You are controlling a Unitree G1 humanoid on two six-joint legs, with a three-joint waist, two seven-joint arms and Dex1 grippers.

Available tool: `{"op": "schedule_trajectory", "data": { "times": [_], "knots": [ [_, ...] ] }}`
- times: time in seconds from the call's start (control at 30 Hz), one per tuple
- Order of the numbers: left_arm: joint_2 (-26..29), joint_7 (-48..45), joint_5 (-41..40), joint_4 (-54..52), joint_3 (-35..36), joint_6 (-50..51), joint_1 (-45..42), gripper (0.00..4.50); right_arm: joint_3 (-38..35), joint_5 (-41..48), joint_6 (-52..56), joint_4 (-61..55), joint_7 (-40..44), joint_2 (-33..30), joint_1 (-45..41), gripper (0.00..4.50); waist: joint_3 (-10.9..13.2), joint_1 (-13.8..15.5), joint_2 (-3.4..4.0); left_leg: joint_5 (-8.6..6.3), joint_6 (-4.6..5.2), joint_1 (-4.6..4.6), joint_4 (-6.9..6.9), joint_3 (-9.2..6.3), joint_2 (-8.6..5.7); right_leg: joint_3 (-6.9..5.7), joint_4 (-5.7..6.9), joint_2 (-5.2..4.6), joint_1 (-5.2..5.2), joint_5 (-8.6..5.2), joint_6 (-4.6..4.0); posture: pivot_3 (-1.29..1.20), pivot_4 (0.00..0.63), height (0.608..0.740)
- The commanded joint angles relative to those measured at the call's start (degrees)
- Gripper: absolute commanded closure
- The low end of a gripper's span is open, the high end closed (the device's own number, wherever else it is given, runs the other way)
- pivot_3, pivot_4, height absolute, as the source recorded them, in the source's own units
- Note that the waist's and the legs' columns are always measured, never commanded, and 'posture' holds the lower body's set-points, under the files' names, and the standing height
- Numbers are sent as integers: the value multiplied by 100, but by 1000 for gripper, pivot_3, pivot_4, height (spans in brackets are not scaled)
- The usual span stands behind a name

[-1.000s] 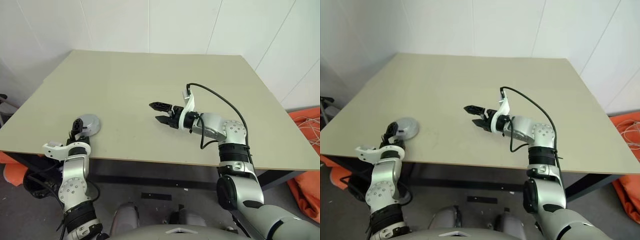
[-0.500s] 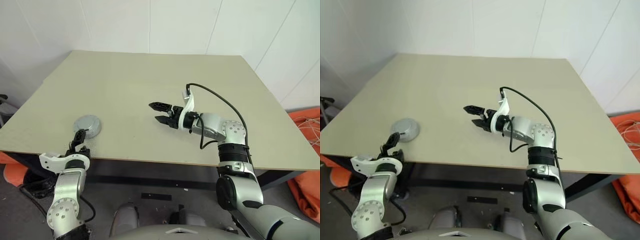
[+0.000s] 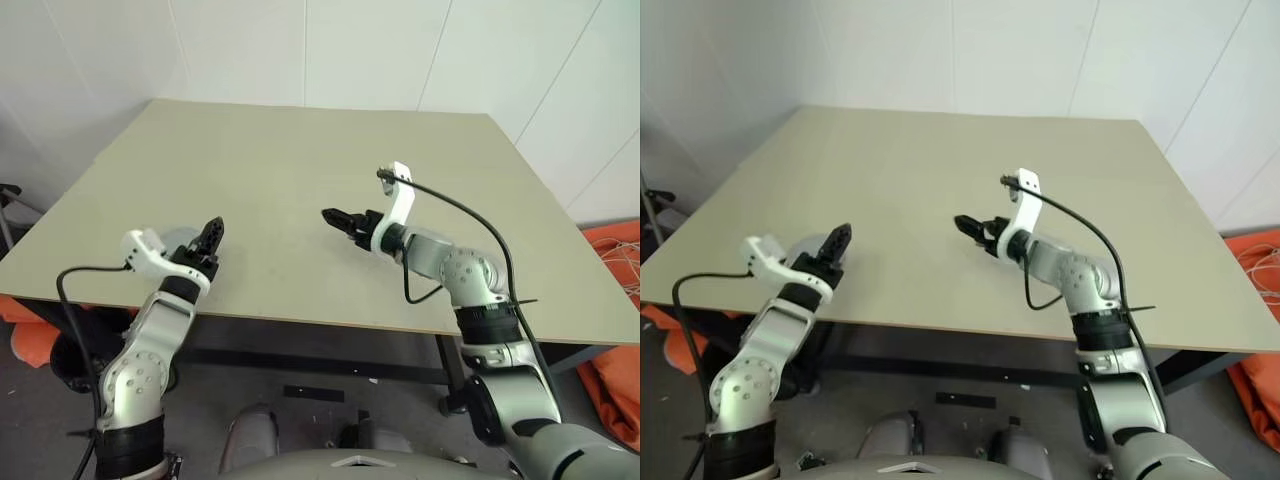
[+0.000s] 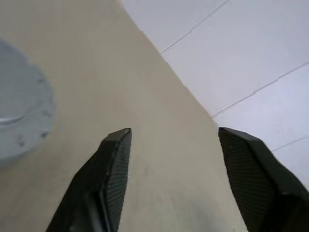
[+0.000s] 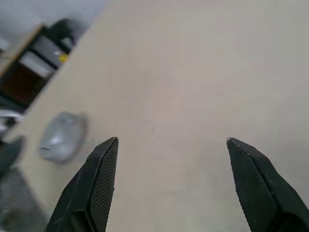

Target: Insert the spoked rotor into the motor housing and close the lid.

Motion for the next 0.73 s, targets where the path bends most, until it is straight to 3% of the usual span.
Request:
{"op": "schedule_trajectory", "data": {
  "times": [0.03,0.1,0.2,0.4,0.73],
  "knots": [
    [163,-314,806,12,-324,-112,-142,2989,168,-949,-1010,-296,307,-97,226,852,0,-14,0,0,1,-7,0,0,0,0,0,0,-7,0,0,0,0,740],
    [211,-442,1189,91,-466,-178,-156,3620,189,-1320,-1362,-304,397,-118,388,1346,1,-43,1,-1,2,-19,-1,-1,1,0,2,3,-20,0,-3,0,0,740],
    [310,-633,2121,402,-859,-411,-177,4500,208,-1991,-2053,-289,452,-222,705,2468,0,-44,3,-2,4,-21,-1,-1,0,0,2,3,-21,0,-8,0,0,740],
    [483,-813,3849,829,-1418,-1151,-129,4500,-11,-2524,-2811,-580,414,-75,1331,4485,1,-47,5,-3,8,-5,-1,-1,2,0,-1,2,-6,-4,-25,0,0,740],
    [422,-1009,5160,1458,-1503,-2199,-188,4500,-364,-2925,-3193,-853,153,229,1723,4485,-3,-55,21,-5,21,14,-1,3,3,2,-1,1,4,-3,-58,0,0,740]
  ]
}}
